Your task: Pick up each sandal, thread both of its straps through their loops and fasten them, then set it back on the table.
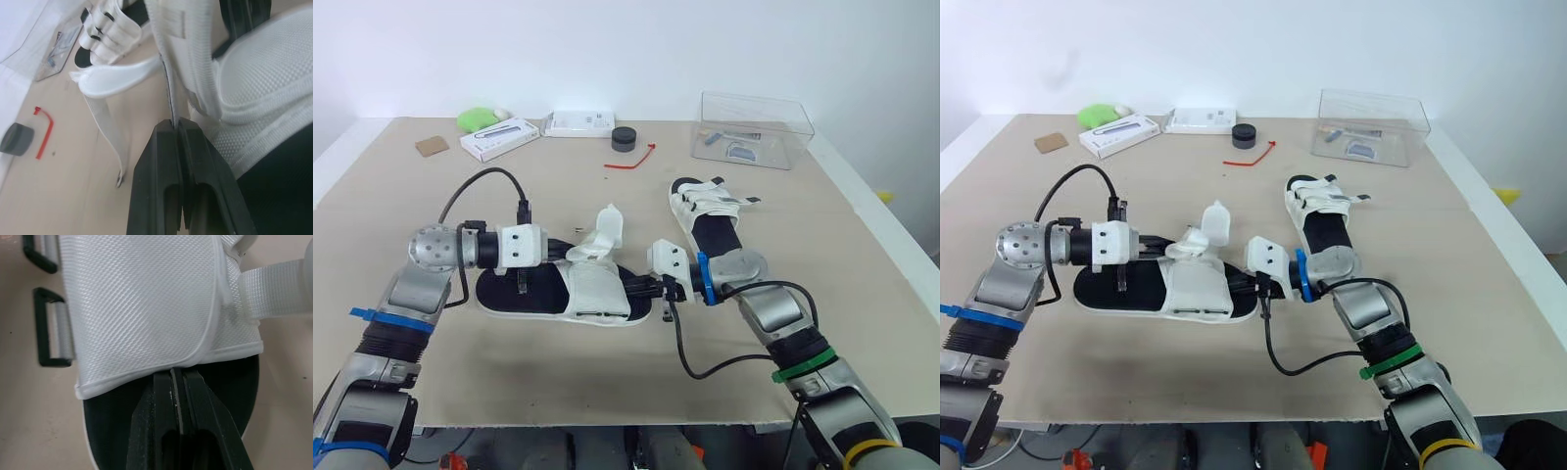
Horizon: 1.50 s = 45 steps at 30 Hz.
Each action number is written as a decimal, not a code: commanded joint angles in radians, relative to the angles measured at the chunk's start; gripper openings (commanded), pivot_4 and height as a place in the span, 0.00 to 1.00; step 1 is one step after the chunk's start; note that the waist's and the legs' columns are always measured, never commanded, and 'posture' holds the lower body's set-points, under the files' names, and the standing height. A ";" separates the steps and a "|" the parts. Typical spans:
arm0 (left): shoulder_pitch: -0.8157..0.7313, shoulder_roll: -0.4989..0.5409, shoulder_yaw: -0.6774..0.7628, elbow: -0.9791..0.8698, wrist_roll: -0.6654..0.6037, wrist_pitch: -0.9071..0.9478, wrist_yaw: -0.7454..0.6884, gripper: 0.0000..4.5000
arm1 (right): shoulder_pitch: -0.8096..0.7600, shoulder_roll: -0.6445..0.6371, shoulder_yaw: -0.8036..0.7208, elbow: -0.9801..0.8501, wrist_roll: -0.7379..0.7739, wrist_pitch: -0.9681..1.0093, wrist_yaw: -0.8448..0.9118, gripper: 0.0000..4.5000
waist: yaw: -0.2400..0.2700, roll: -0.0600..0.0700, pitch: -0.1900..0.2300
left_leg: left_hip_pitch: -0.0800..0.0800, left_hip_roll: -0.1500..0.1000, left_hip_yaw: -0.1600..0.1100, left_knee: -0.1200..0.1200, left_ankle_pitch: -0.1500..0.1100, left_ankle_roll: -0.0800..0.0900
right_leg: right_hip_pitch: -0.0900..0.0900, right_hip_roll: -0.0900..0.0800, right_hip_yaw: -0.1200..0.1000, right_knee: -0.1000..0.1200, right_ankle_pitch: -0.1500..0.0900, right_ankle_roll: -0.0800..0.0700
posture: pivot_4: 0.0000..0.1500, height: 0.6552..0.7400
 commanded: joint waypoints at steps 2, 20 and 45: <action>-0.050 0.011 0.066 -0.041 -0.066 0.009 0.029 0.00 | 0.039 -0.010 0.070 0.022 -0.053 0.014 0.024 0.00 | 0.000 0.000 0.000 | 0.000 0.000 0.000 0.000 0.000 0.000 | 0.000 0.000 0.000 0.000 0.000 0.000 | 1.00 1.00; -0.020 0.018 0.119 -0.254 -0.407 0.674 0.035 0.00 | 0.034 -0.003 0.075 0.044 -0.080 -0.028 0.027 0.00 | -0.001 0.001 -0.001 | 0.002 0.000 0.000 0.000 0.000 0.000 | 0.002 0.000 0.001 0.000 -0.003 0.005 | 1.00 1.00; -0.001 0.116 -0.083 -0.284 -0.026 -0.539 -0.068 0.00 | -0.007 0.026 0.093 0.122 -0.096 -0.076 0.019 0.00 | -0.003 0.001 -0.001 | 0.014 0.002 0.011 -0.004 0.000 0.000 | 0.006 0.000 0.012 0.000 -0.001 0.002 | 1.00 1.00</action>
